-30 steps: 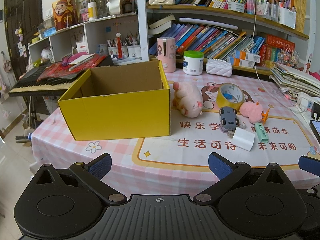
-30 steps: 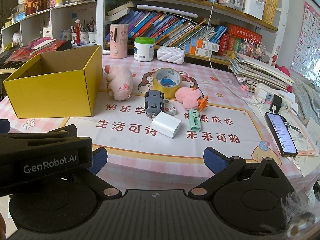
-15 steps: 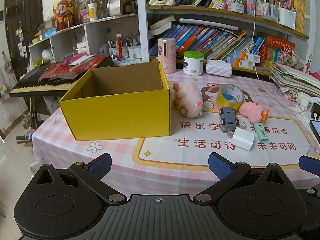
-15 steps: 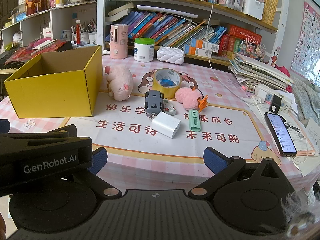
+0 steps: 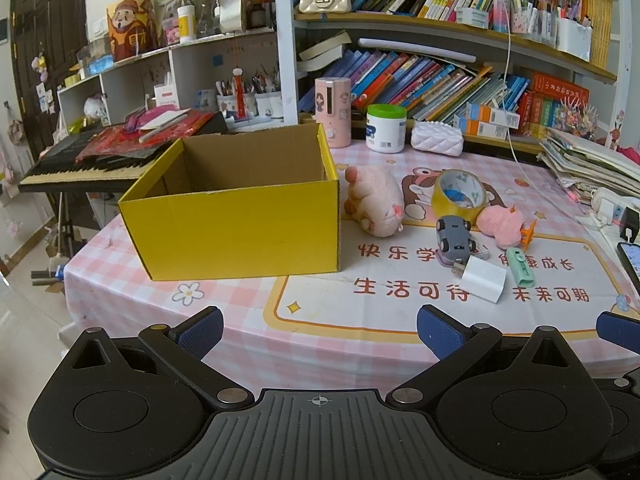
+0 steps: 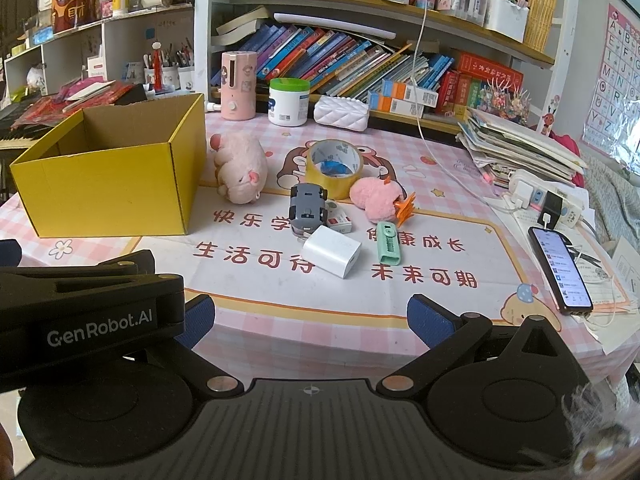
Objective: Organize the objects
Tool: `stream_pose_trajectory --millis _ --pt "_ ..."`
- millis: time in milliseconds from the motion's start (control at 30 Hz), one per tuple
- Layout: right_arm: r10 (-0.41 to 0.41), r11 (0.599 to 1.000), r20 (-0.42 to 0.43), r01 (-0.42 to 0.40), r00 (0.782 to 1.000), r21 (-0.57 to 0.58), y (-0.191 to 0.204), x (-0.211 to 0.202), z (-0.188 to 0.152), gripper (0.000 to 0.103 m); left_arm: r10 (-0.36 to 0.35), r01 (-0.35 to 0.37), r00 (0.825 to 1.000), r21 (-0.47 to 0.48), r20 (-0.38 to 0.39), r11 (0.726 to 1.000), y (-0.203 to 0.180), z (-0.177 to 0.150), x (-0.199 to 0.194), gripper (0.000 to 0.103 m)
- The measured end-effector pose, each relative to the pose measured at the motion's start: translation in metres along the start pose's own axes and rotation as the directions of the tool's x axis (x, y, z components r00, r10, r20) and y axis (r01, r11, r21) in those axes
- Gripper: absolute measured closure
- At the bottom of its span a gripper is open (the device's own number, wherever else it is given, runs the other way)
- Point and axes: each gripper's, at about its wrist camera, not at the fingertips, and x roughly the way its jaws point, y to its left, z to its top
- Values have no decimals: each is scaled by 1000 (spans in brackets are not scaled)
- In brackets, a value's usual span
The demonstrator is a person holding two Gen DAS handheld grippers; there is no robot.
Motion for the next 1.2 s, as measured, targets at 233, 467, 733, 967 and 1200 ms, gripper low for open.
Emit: stream_pose_trajectory --millis 233,467,733,967,1200 --pt "-1 1000 2 1 1000 1 2 2 -2 0 0 0 1000 2 1 1000 -2 -2 -1 0" --pt "-9 1000 7 9 1000 5 -6 0 1 0 -6 6 1000 7 8 1000 -8 -1 0 0" --pt "-22 1000 19 22 1000 7 -5 -4 2 0 -19 19 1000 8 16 1000 -9 2 0 0" --pt "-28 1000 24 28 999 8 -4 -3 3 0 -26 26 999 11 18 1000 -9 3 2 0" --pt "-31 999 23 31 999 9 -4 -2 3 0 -29 29 999 12 16 1000 -8 4 5 0"
